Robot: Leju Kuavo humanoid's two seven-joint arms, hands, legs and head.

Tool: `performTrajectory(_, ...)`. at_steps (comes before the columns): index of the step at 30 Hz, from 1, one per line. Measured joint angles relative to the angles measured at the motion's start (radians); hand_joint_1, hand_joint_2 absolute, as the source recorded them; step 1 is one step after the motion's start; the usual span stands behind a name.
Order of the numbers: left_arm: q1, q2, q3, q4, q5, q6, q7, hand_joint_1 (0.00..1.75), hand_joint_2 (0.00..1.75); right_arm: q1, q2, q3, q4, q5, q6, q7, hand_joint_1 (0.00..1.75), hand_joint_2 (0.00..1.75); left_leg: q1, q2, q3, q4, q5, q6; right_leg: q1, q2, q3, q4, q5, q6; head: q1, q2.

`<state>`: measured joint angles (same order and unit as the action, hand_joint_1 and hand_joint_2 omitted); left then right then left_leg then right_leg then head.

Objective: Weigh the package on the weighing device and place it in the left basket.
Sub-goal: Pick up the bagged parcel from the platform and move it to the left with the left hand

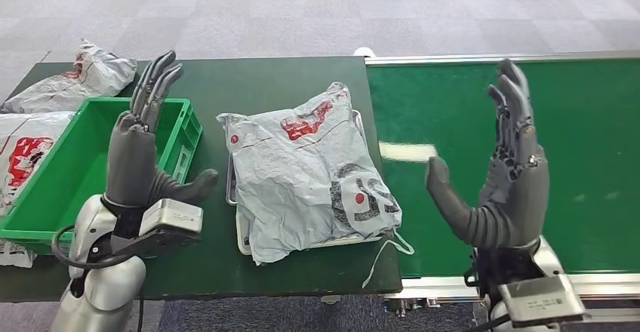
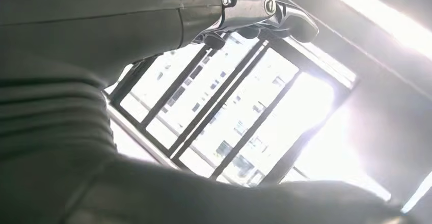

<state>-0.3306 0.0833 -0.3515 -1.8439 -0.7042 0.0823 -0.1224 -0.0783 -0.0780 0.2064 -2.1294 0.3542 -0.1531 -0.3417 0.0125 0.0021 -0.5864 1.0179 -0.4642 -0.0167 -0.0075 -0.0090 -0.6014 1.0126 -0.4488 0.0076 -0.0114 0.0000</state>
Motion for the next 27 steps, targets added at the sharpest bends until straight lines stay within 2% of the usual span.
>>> performTrajectory(2,-0.094,0.041,-0.035,0.054,-0.027,-0.069,0.016,0.00,0.00,0.067,-0.018,-0.027,-0.034,0.042,-0.039,-0.022,0.00,1.75,0.000,-0.001,0.000,0.000,0.000,0.000,0.000,-0.001,0.000,0.000,0.000,0.000,0.000,0.000)
performTrajectory(5,-0.236,0.089,-0.108,0.169,-0.058,-0.171,0.031,0.00,0.00,0.167,-0.042,-0.073,-0.074,0.061,-0.096,-0.055,0.00,1.75,0.000,0.000,0.000,0.000,0.000,0.000,-0.001,0.000,0.001,0.000,0.001,0.000,0.000,0.000)
performTrajectory(8,-0.347,0.113,-0.190,0.282,-0.081,-0.244,0.035,0.00,0.00,0.247,-0.058,-0.110,-0.100,0.048,-0.142,-0.086,0.00,1.75,0.000,0.002,0.000,0.000,0.000,0.000,-0.001,0.002,0.000,0.000,0.001,0.001,0.000,0.000)
performTrajectory(12,-0.428,0.126,-0.262,0.384,-0.088,-0.273,0.035,0.00,1.75,0.295,-0.067,-0.131,-0.116,0.041,-0.162,-0.097,0.00,1.75,-0.001,0.004,0.000,0.000,0.000,0.000,-0.001,0.004,0.000,0.000,0.002,0.000,0.000,0.000)
performTrajectory(18,-0.545,0.110,-0.397,0.554,-0.094,-0.384,0.003,0.00,1.75,0.311,-0.074,-0.139,-0.130,0.056,-0.201,-0.114,0.00,1.75,-0.001,0.003,0.000,0.000,0.000,0.000,-0.001,0.004,0.000,0.000,0.002,0.000,0.000,0.000)
performTrajectory(22,-0.592,0.078,-0.464,0.657,-0.082,-0.394,-0.010,0.00,1.75,0.322,-0.082,-0.139,-0.130,0.060,-0.214,-0.122,0.00,1.75,-0.001,0.005,0.000,0.000,0.000,0.000,-0.001,0.005,0.000,0.000,0.002,0.001,0.000,0.000)
performTrajectory(27,-0.619,0.063,-0.499,0.719,-0.080,-0.395,-0.013,0.00,1.75,0.325,-0.088,-0.139,-0.130,0.060,-0.217,-0.123,0.00,1.75,-0.001,0.005,0.000,0.000,0.000,0.000,-0.001,0.006,0.000,0.000,0.002,0.001,0.000,0.000)
